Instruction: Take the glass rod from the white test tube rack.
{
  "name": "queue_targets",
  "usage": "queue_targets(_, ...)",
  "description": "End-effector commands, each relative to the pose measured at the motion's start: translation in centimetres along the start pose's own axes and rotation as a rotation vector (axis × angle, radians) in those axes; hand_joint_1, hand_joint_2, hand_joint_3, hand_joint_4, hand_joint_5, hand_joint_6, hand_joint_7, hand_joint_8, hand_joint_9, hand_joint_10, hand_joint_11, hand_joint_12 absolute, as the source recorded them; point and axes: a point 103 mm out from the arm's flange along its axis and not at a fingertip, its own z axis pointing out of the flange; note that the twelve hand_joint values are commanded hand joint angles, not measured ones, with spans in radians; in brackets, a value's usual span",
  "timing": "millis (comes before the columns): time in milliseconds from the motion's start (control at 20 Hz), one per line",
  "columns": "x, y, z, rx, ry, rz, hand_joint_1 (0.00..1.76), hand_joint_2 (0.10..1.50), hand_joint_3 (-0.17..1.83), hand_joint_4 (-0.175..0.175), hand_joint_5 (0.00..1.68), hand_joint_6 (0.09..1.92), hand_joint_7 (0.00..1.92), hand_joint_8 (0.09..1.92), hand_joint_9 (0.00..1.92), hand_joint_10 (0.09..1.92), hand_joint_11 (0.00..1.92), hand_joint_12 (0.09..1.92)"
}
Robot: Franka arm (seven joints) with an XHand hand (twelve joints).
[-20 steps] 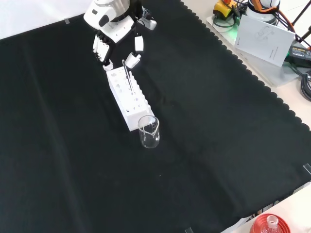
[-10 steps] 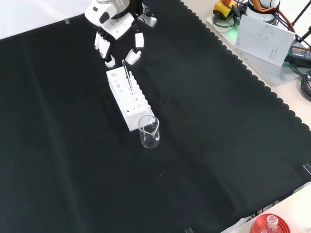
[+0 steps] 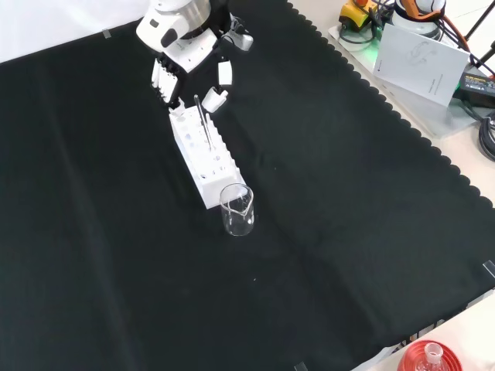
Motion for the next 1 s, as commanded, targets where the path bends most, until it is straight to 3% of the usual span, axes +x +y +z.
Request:
queue_targets(50,0.1,-0.3,0.2,0.006,-0.003,-0.002,0.98,0.61,0.78,-0.175,0.67,0.99,0.75,0.88,0.82,0.79,0.73,1.25)
queue_targets(500,0.0,-0.2,-0.2,-0.006,-0.016,-0.005,1.0,0.62,0.77,-0.175,0.74,0.95,0.81,0.85,0.9,0.75,0.8,1.22)
queue_targets(900,0.9,0.0,0.2,-0.029,-0.04,-0.03,1.11,0.61,0.78,-0.175,0.88,0.85,1.05,0.72,1.17,0.57,1.07,1.1)
queue_targets(1000,1.0,0.1,0.4,-0.019,-0.036,-0.038,1.15,0.79,0.52,-0.175,0.99,0.91,1.11,0.69,1.23,0.53,1.15,1.06)
